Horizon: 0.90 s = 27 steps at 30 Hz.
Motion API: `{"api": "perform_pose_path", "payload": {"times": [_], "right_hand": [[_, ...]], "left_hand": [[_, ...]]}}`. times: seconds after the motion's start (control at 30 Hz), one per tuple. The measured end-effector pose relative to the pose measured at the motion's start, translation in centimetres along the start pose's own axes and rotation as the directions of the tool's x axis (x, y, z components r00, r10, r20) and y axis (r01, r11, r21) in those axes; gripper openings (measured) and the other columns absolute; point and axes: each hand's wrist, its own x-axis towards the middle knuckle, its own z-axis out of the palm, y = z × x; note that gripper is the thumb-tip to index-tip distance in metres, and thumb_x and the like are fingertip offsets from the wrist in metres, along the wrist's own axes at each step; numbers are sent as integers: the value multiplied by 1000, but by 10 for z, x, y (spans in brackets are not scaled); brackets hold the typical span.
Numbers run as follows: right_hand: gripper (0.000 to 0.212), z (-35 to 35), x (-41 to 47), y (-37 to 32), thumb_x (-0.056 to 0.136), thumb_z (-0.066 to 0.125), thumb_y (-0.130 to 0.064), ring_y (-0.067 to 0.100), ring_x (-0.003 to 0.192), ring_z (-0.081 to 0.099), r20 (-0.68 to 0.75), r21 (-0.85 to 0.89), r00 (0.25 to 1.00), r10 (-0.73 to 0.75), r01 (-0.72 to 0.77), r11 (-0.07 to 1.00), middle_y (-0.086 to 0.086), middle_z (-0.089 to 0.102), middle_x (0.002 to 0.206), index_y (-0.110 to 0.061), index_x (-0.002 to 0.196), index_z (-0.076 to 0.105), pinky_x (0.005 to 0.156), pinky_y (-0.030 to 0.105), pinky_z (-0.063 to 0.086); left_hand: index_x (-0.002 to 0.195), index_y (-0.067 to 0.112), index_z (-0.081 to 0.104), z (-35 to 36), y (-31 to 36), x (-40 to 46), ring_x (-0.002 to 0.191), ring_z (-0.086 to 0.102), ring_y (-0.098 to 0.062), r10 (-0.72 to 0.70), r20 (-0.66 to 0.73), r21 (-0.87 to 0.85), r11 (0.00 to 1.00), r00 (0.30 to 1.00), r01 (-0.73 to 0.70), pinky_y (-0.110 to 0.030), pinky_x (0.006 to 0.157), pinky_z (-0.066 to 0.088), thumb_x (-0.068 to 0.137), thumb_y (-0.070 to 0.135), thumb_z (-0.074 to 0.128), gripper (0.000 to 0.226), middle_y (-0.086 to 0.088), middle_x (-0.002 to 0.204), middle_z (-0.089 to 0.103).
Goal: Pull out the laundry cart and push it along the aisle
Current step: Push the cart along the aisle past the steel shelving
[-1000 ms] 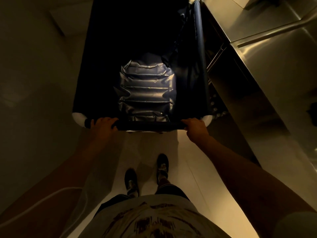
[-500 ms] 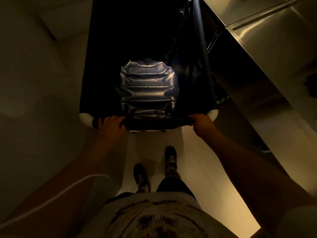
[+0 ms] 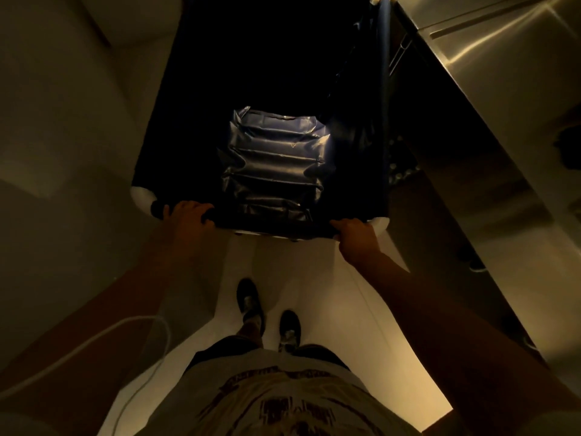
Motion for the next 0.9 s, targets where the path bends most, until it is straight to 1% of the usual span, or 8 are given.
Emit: {"api": "perform_pose_path", "payload": {"times": [0.13, 0.23, 0.43, 0.53, 0.63, 0.7, 0.8, 0.9], "right_hand": [[42, 22, -20, 1, 96, 57, -16, 31, 118, 59, -6, 12, 999, -38, 38, 999, 7, 68, 125, -26, 136, 59, 99, 43, 43], [43, 34, -37, -1, 96, 56, -18, 30, 118, 58, -11, 35, 998, -59, 60, 998, 6, 66, 126, -26, 138, 57, 98, 42, 41], [42, 53, -73, -9, 95, 57, -16, 30, 117, 58, 5, 32, 997, -73, 73, 997, 6, 66, 125, -25, 136, 57, 94, 42, 41], [44, 60, -88, -13, 96, 56, -17, 30, 119, 57, 27, 35, 997, -77, 76, 997, 5, 65, 127, -27, 138, 55, 95, 43, 41], [45, 66, -102, -18, 98, 55, -17, 30, 121, 56, 46, 54, 996, -72, 69, 996, 6, 64, 130, -26, 141, 54, 98, 44, 42], [44, 71, -112, -21, 98, 55, -18, 31, 121, 56, 60, 61, 996, -71, 67, 996, 7, 65, 130, -25, 142, 53, 99, 44, 45], [43, 78, -129, -27, 98, 57, -18, 32, 121, 57, 63, 81, 996, -59, 54, 995, 8, 65, 130, -23, 141, 55, 100, 46, 47], [43, 86, -147, -34, 98, 57, -20, 31, 123, 56, 59, 66, 997, -41, 37, 997, 7, 64, 132, -24, 141, 54, 102, 46, 44]], "left_hand": [[144, 25, 54, 9, -5, -19, 147, 35, -34, -26, -1, -11, 1000, 1000, 26, -64, 125, 6, 99, 37, 52, 47, -10, 151, 50], [143, 26, 54, 14, -10, -34, 147, 35, -33, -39, -5, -18, 999, 999, 39, -65, 124, 9, 97, 46, 52, 50, -8, 151, 50], [144, 28, 54, 25, -22, -68, 149, 31, -32, -38, -3, -52, 998, 999, 38, -62, 125, 7, 96, 49, 57, 52, -8, 154, 46], [145, 28, 53, 27, -26, -87, 151, 29, -31, -24, 10, -46, 999, 1000, 24, -60, 126, 8, 97, 50, 58, 53, -7, 156, 44], [144, 26, 55, 29, -27, -104, 151, 30, -30, -40, 5, -46, 998, 999, 40, -58, 126, 7, 96, 47, 61, 53, -8, 155, 46], [143, 25, 56, 34, -30, -114, 150, 31, -30, -34, -10, -54, 998, 999, 33, -58, 126, 7, 95, 47, 63, 53, -9, 153, 48], [140, 24, 60, 46, -42, -127, 148, 34, -31, -22, -36, -79, 997, 999, 20, -58, 126, 8, 92, 52, 62, 55, -9, 150, 51], [137, 25, 62, 57, -53, -138, 147, 35, -32, -19, -38, -83, 996, 999, 16, -59, 125, 8, 89, 55, 60, 57, -10, 147, 53]]}}
